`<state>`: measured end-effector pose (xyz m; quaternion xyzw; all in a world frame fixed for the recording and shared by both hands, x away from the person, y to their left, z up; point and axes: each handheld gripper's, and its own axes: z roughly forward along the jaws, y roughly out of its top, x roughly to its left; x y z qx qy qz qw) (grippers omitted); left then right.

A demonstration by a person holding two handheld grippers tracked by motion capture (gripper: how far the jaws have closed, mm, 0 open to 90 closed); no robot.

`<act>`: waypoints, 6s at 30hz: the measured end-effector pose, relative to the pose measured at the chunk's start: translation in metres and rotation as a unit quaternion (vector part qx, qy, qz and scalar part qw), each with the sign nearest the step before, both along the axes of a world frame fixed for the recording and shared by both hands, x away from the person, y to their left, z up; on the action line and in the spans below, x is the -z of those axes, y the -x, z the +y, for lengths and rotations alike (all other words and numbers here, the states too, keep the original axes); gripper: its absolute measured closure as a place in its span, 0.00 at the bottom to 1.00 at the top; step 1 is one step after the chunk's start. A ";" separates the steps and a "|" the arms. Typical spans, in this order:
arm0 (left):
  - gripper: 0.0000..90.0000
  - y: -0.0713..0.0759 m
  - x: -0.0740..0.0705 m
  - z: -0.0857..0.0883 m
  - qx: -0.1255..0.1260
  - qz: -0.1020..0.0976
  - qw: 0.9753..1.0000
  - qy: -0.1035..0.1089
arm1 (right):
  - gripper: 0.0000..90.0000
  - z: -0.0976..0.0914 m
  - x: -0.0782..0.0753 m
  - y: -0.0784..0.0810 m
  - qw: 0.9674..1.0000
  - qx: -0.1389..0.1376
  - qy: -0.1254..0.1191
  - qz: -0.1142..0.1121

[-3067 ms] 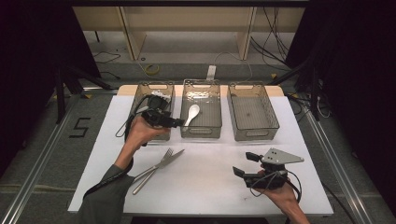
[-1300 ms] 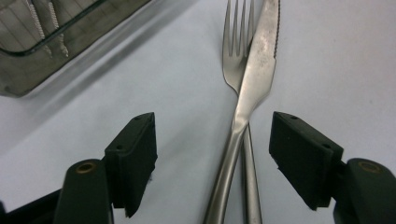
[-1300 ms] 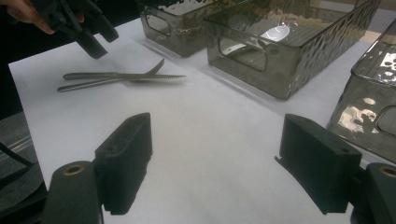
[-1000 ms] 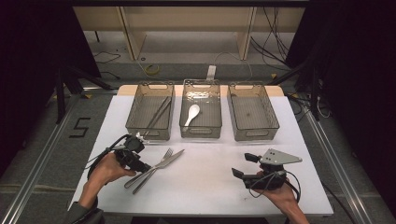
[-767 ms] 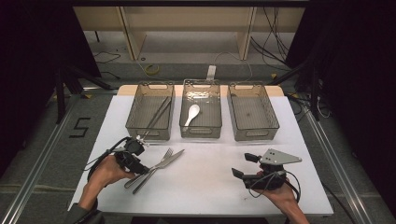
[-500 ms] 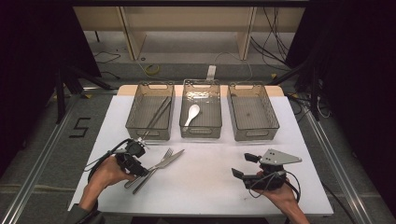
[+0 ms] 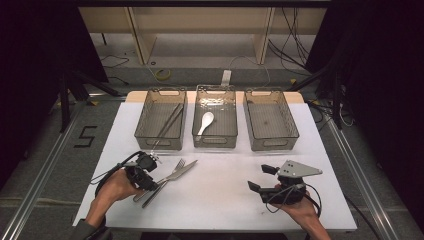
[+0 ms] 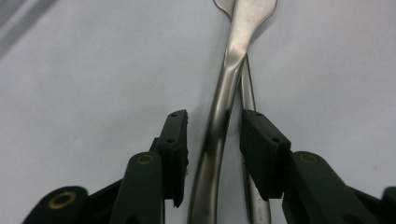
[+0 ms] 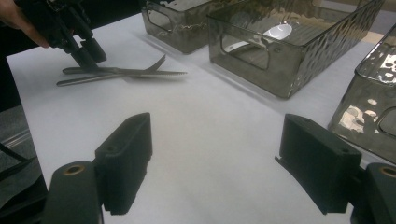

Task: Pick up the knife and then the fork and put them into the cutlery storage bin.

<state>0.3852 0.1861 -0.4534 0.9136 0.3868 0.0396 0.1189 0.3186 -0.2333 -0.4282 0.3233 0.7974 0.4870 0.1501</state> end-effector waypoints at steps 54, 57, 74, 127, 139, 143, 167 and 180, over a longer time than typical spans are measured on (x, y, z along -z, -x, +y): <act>0.88 0.000 -0.010 0.000 0.020 -0.005 0.998 0.065 | 0.29 0.003 0.000 0.001 1.000 -0.003 0.006 -0.001; 0.88 0.001 -0.013 -0.006 0.028 -0.003 0.997 0.077 | 0.29 0.004 -0.001 0.001 1.000 -0.004 0.003 -0.001; 0.88 0.005 -0.025 -0.065 0.110 0.036 0.988 0.099 | 0.29 0.058 -0.003 0.011 0.991 -0.102 0.070 -0.048; 0.88 0.015 -0.032 -0.150 0.221 0.090 0.967 0.083 | 0.78 0.123 0.036 0.017 0.889 -0.244 0.342 -0.184; 0.87 0.015 -0.033 -0.151 0.221 0.090 0.966 0.100 | 0.92 0.124 0.036 0.020 0.865 -0.269 0.366 -0.213; 0.87 0.015 -0.036 -0.151 0.231 0.080 0.964 0.106 | 0.93 0.121 0.032 0.019 0.864 -0.273 0.366 -0.212; 0.28 0.001 -0.066 -0.062 0.063 -0.130 0.972 0.186 | 0.93 0.070 0.010 -0.025 0.925 -0.136 0.326 -0.142; 0.27 0.000 -0.033 -0.026 -0.009 -0.142 0.973 0.181 | 0.93 0.022 -0.019 -0.071 0.971 -0.042 0.226 -0.061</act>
